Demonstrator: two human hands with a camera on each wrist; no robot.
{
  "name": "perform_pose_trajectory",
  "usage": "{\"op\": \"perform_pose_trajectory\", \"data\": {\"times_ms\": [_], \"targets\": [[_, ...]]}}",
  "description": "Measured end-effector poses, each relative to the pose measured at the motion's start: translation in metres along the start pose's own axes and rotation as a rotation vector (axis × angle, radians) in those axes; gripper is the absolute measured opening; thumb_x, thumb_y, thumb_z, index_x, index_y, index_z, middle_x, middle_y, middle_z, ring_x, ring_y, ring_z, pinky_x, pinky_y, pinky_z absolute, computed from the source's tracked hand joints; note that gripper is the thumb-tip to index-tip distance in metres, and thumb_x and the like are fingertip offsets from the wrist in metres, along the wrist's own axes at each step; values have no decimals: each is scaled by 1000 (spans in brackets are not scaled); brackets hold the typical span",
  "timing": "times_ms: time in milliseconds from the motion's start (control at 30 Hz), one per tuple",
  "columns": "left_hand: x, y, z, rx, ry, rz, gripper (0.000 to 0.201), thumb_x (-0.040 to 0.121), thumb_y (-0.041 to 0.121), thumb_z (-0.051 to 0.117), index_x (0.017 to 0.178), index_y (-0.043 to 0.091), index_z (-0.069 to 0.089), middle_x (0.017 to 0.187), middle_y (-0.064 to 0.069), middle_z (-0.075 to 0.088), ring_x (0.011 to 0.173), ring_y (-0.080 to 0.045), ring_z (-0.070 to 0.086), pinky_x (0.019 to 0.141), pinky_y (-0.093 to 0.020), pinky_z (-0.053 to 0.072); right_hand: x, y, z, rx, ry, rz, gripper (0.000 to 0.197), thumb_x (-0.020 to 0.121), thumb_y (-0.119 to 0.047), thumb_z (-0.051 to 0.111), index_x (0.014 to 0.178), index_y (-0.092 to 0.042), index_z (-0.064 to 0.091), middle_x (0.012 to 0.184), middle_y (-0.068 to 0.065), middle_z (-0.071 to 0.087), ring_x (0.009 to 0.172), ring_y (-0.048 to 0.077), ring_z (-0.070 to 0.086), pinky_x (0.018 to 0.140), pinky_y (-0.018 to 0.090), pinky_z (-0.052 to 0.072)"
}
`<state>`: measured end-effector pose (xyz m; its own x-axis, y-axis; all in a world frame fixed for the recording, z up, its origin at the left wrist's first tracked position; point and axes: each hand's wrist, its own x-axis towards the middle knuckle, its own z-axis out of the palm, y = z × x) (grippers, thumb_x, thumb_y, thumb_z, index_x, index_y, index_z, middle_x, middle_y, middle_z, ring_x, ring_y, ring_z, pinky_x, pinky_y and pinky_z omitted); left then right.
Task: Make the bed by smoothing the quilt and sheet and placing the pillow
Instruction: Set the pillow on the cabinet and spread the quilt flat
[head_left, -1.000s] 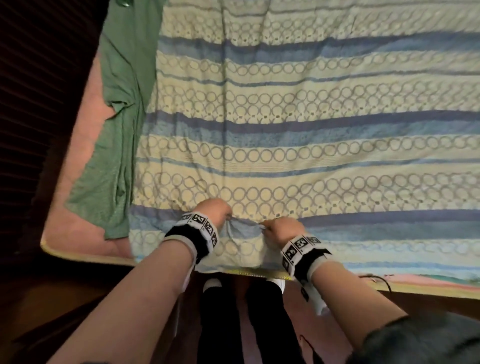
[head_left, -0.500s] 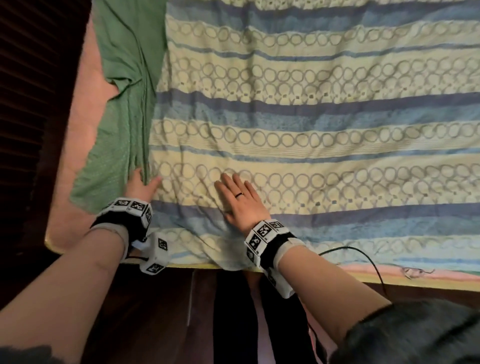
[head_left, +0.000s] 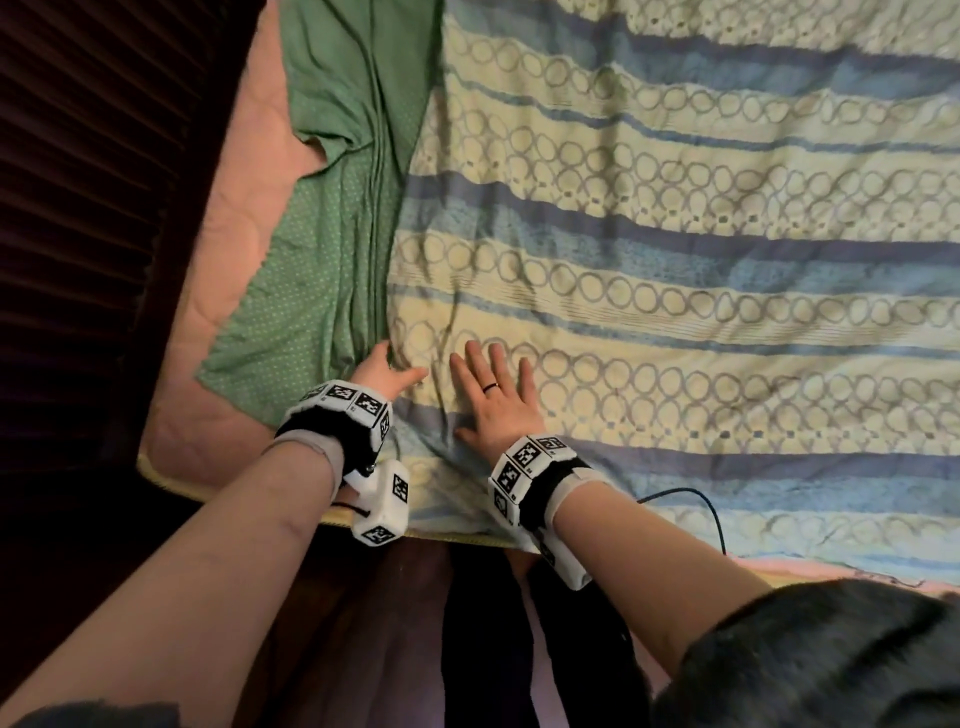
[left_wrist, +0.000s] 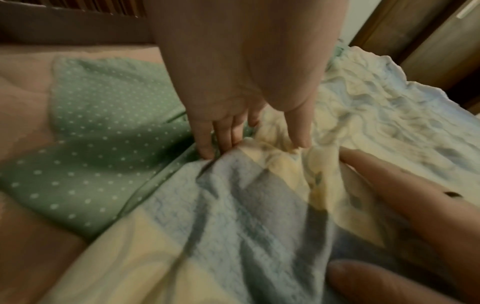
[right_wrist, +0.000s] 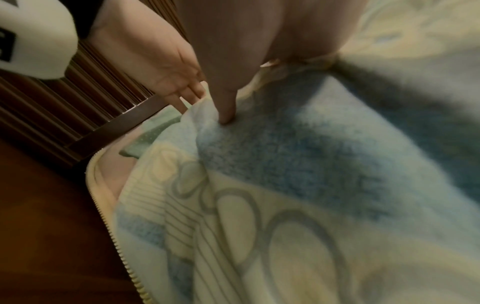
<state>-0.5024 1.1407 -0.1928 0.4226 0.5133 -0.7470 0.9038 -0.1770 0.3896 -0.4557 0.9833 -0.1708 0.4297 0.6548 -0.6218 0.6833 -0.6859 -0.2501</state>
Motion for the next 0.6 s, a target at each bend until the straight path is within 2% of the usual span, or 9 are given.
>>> {"op": "perform_pose_trajectory", "data": {"times_ms": [100,200,433,533,600], "targets": [[-2,7,4,20,52,32,55,86,29,65,128,-4,51,132,-22,56,123,-33,53,99,-33,41,3,2,8,-90,-35,49,81,96,-39,43,149,-24,-16,157,-1,-24,145,24,-22,114,51,-16],[-6,13,9,128,25,155,46,89,29,62,119,-5,61,122,-25,63,115,-36,59,94,-37,45,4,5,13,-166,-91,93,77,99,-39,37,148,-24,-20,157,-2,-26,145,24,-23,114,52,-16],[-8,7,-50,336,81,89,46,92,29,56,122,-6,56,125,-27,58,116,-39,56,93,-40,44,2,-26,-10,43,-65,20,76,95,-40,38,149,-29,-14,157,-5,-23,146,24,-19,116,55,-10],[-17,9,-39,367,76,64,41,95,23,52,122,-7,53,127,-28,57,118,-39,54,95,-40,42,-2,-25,-22,56,-152,18,73,96,-44,38,150,-31,-8,159,-6,-15,148,25,-13,117,56,-6],[-23,10,-32,339,113,27,34,95,12,50,122,-8,48,128,-30,54,120,-40,52,96,-41,42,-6,-16,-36,74,-139,-26,68,97,-41,38,151,-33,-3,161,-7,-7,149,25,-6,116,55,-5]]}}
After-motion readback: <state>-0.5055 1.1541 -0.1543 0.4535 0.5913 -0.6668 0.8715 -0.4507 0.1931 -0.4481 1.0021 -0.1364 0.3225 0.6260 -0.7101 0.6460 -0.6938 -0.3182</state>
